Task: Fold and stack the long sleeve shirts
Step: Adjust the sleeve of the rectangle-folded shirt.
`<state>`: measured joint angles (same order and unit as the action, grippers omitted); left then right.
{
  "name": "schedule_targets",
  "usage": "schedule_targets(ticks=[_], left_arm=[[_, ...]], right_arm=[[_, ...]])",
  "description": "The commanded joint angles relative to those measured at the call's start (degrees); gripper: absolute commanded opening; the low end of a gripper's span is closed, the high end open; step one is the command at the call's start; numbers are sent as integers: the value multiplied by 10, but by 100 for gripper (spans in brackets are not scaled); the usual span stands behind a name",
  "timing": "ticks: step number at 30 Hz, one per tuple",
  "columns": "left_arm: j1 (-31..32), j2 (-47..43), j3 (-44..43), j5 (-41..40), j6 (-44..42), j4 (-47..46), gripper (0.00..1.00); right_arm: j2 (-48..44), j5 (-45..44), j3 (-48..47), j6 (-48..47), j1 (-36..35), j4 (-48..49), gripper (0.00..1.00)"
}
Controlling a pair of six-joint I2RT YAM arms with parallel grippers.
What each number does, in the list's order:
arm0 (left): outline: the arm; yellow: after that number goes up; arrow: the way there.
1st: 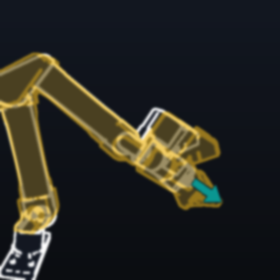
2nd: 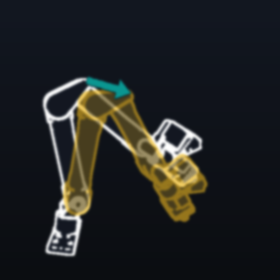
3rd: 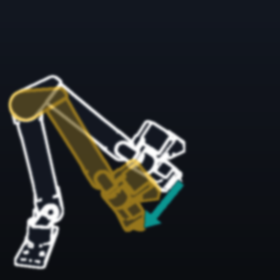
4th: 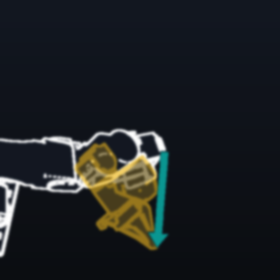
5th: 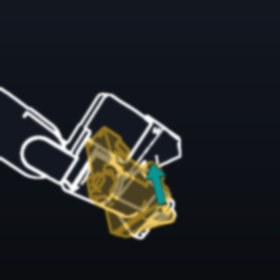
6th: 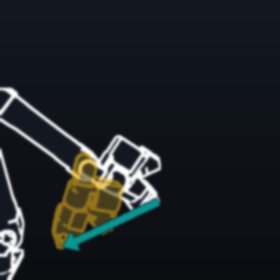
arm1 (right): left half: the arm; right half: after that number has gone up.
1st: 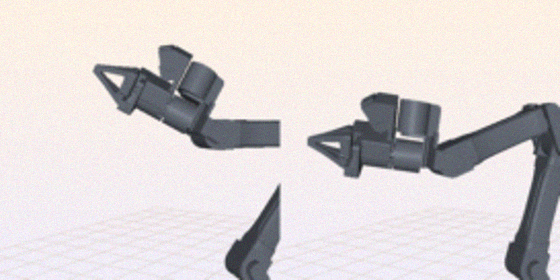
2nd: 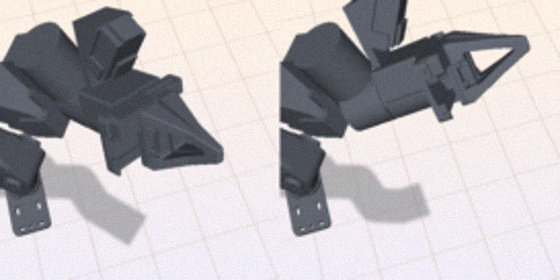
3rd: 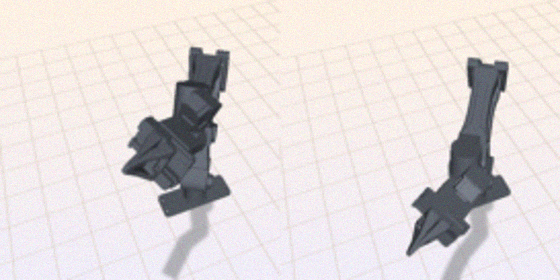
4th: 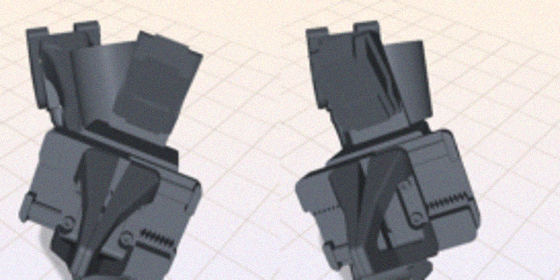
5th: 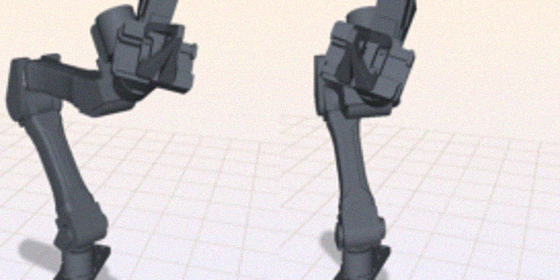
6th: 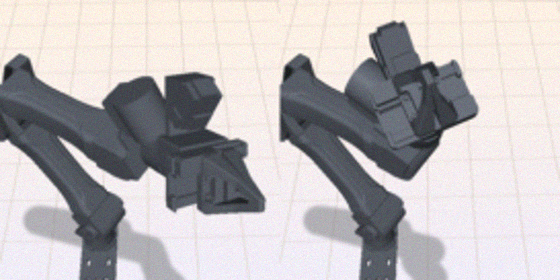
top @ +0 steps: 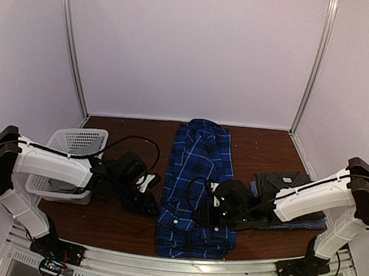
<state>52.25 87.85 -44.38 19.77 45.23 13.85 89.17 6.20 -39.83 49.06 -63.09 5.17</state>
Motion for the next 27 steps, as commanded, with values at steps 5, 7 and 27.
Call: schedule_targets(ticks=[5, 7, 27], left_arm=[[23, 7, -32, -14, -6, 1, 0], [28, 8, -42, -14, -9, 6, 0], [53, 30, -96, 11, -33, 63, 0]], right_arm=[[26, 3, 14, 52, 7, 52, 48], [34, 2, 10, 57, 7, 50, 46], [22, -36, -28, 36, 19, -16, 3]])
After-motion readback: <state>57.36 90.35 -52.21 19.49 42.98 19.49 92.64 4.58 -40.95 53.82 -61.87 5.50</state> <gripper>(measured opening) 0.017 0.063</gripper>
